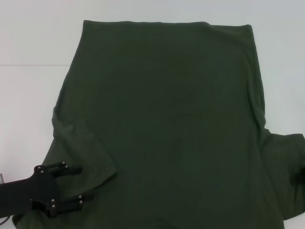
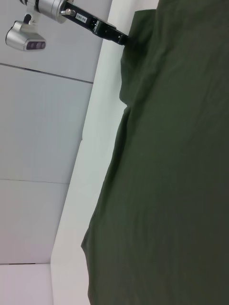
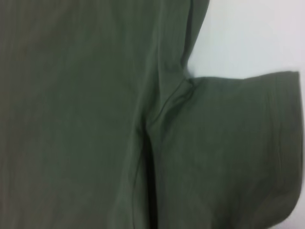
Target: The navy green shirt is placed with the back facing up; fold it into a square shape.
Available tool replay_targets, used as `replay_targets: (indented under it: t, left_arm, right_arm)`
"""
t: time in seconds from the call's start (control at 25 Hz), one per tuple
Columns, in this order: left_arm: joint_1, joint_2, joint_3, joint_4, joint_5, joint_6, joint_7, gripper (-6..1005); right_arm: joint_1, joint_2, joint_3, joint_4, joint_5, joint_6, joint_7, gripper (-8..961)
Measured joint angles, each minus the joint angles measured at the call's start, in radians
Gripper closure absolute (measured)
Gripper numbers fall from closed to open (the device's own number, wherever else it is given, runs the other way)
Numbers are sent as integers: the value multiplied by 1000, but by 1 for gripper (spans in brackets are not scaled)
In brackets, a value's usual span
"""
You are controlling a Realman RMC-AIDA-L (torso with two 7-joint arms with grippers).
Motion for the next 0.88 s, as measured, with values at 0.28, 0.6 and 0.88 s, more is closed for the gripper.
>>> replay_targets:
  t: [0.28,0.6,0.88]
  left_arm:
    - [0,3,0,0,-5,-1,0,269]
    - [-2,3,-2,0,-5,-3,0,273]
    - [-5,3,-5,0,-4,-2,0,273]
  right_arm:
    - [4,-2,-16,-1,0,4,5,774]
    - [1,-14,2,-8,20,9,-8,930]
    - [-10,-46,78,-34,95,-19,-41,921]
